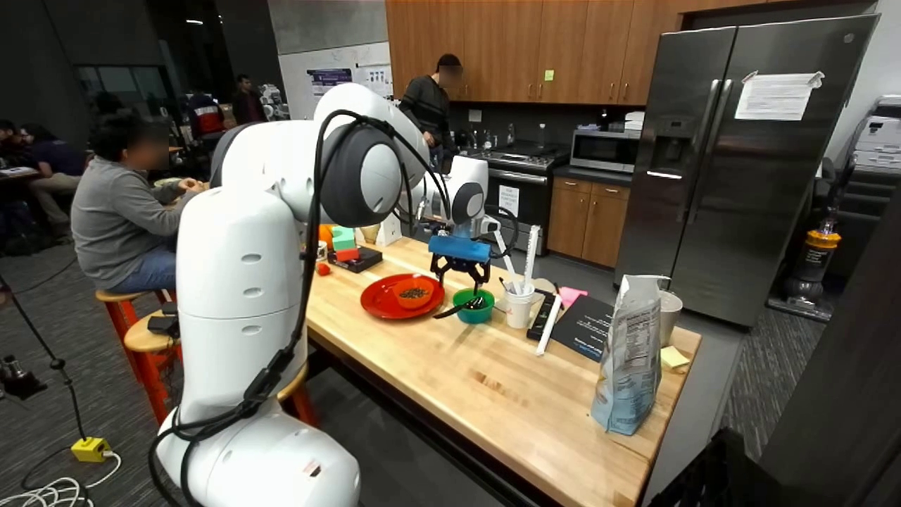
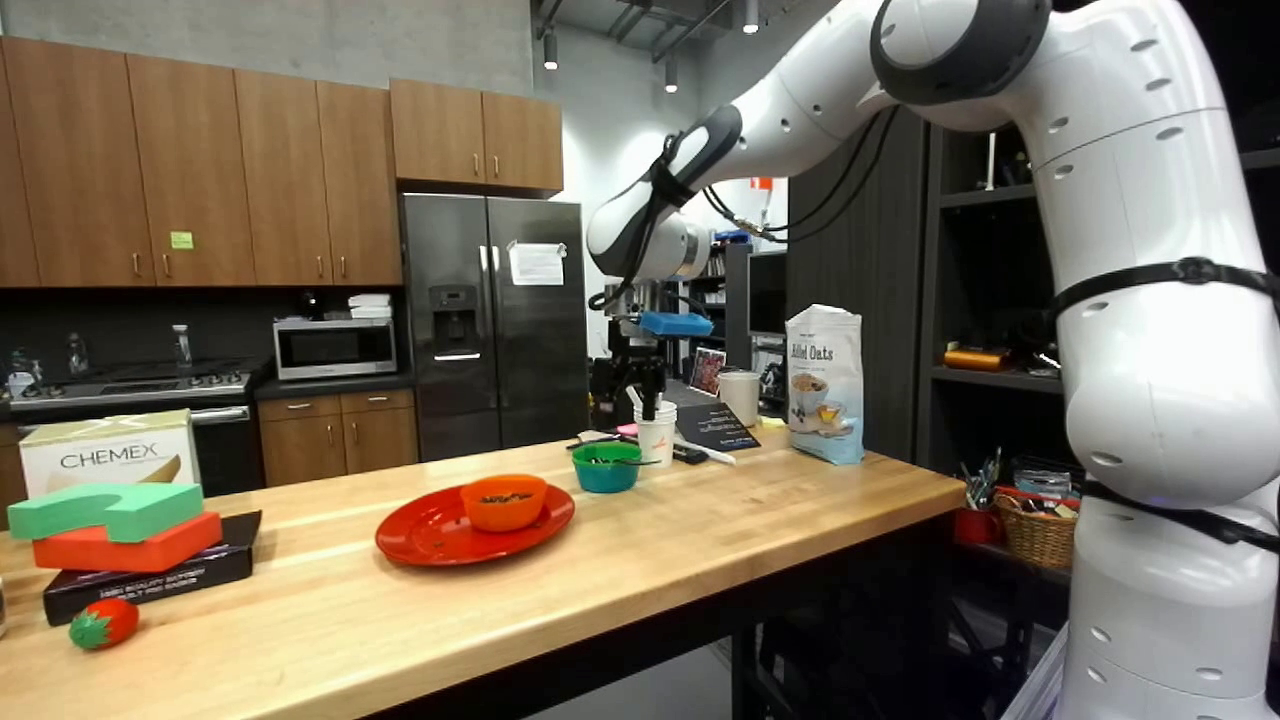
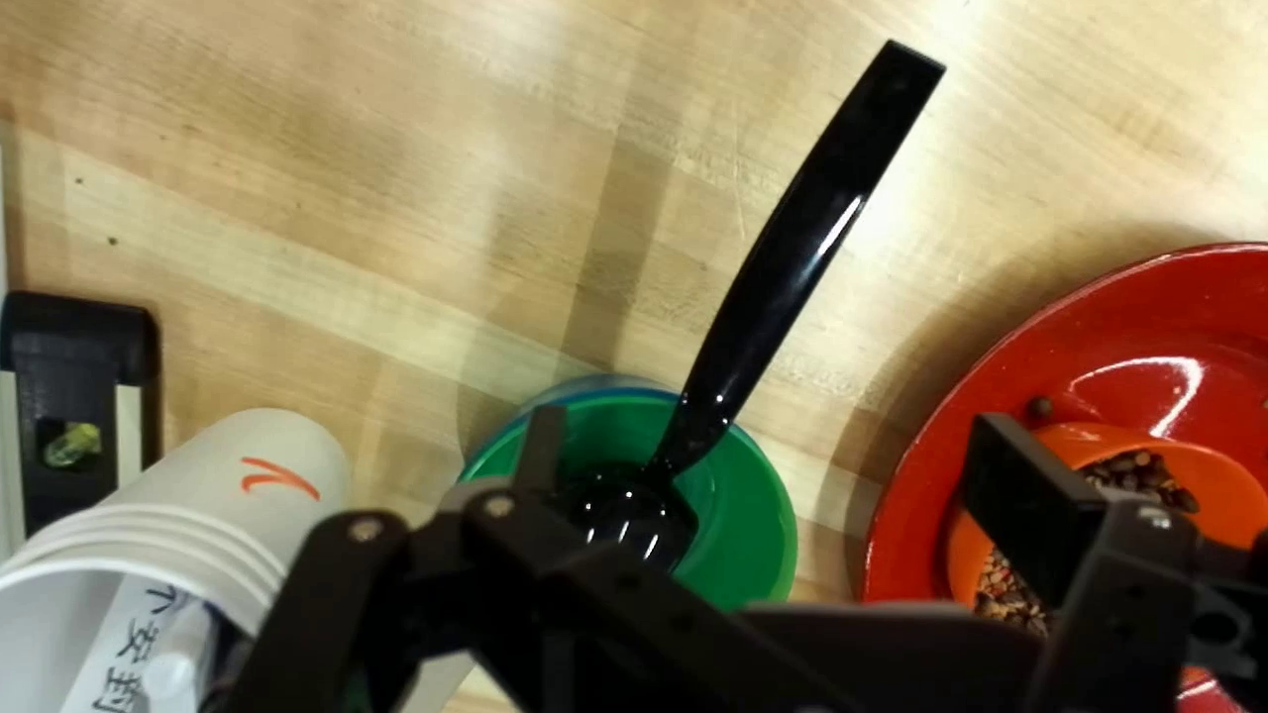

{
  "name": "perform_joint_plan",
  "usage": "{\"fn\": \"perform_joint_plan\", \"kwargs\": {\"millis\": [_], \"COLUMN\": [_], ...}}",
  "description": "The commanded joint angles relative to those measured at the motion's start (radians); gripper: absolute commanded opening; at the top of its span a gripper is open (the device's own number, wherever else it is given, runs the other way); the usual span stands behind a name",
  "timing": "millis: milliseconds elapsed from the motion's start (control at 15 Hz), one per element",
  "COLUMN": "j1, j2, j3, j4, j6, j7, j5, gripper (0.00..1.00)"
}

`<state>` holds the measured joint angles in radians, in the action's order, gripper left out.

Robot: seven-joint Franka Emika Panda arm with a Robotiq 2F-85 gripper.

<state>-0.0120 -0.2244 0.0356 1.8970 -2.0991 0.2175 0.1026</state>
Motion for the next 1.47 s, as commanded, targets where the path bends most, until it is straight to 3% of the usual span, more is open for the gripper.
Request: {"fn": "perform_joint_plan", "kwargs": {"millis": [0, 933, 1400], "j1": [0.008, 0.012, 0.014], "j2": [-0.039, -0.101, -0.109], "j3": [0.008, 0.017, 0.020], "j4": [-0.042, -0.108, -0.106], "j6": [0.025, 0.172, 0.185], "j7": [0.004, -0.027, -0.031], "j5": [0.017, 0.031, 0.075], "gripper": [1.00, 1.00, 1.00]}}
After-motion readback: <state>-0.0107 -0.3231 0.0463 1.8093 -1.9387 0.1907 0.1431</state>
